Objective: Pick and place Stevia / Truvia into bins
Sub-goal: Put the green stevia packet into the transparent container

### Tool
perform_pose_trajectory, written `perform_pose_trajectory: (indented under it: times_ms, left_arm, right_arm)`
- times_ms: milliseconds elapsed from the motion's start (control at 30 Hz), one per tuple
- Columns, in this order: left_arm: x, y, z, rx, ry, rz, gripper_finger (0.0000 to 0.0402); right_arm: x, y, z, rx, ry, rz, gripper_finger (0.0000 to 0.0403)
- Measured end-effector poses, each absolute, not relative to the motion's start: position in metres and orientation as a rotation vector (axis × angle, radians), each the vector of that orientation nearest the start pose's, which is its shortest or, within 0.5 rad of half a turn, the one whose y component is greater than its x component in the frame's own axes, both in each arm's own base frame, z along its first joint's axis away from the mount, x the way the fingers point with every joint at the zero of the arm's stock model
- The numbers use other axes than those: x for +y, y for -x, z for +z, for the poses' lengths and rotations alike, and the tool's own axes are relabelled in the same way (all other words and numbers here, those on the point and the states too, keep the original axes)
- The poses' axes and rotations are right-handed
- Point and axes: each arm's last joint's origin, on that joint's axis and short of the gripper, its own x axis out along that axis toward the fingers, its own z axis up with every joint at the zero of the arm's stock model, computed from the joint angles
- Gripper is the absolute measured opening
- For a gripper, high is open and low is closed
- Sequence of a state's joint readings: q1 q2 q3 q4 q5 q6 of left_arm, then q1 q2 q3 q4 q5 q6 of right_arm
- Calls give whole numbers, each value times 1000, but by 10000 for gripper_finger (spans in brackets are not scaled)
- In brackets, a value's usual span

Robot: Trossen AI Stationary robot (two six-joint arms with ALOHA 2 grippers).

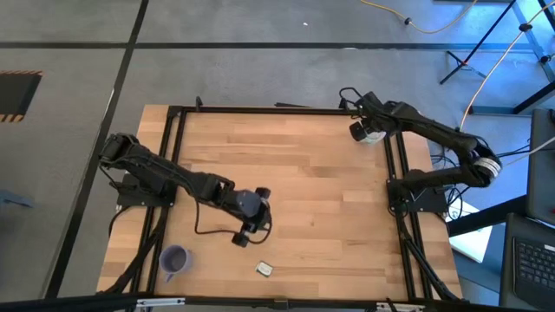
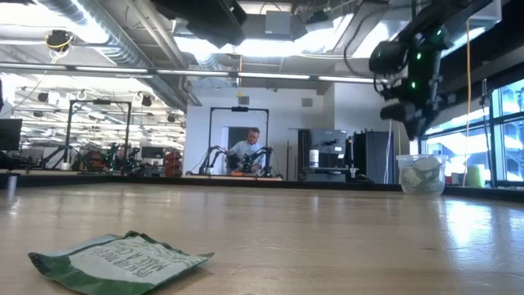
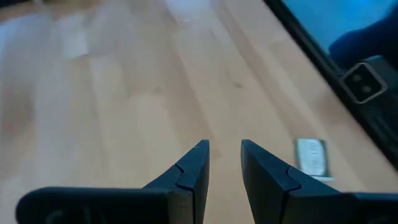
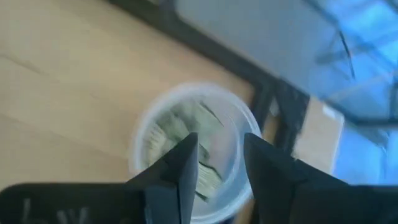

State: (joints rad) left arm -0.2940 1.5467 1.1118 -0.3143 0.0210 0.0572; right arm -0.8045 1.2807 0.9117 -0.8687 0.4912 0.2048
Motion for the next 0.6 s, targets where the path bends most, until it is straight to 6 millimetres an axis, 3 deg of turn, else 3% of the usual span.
perform_pose_trajectory:
  times_ms: [133, 300, 467, 600]
  left_arm:
    - [-114, -319, 247, 735, -90, -334, 86]
    - [-132, -321, 228, 795, -57, -348, 86]
    - [-151, -326, 204, 854, -15, -356, 86]
    - [-164, -328, 185, 888, -7, -363, 86]
  right_arm:
    - [-152, -154, 260, 990, -310, -1199, 131]
    - [-116, -172, 285, 764, -301, -932, 131]
    - [-83, -186, 299, 661, -232, -740, 131]
    - [-68, -194, 303, 619, -188, -652, 131]
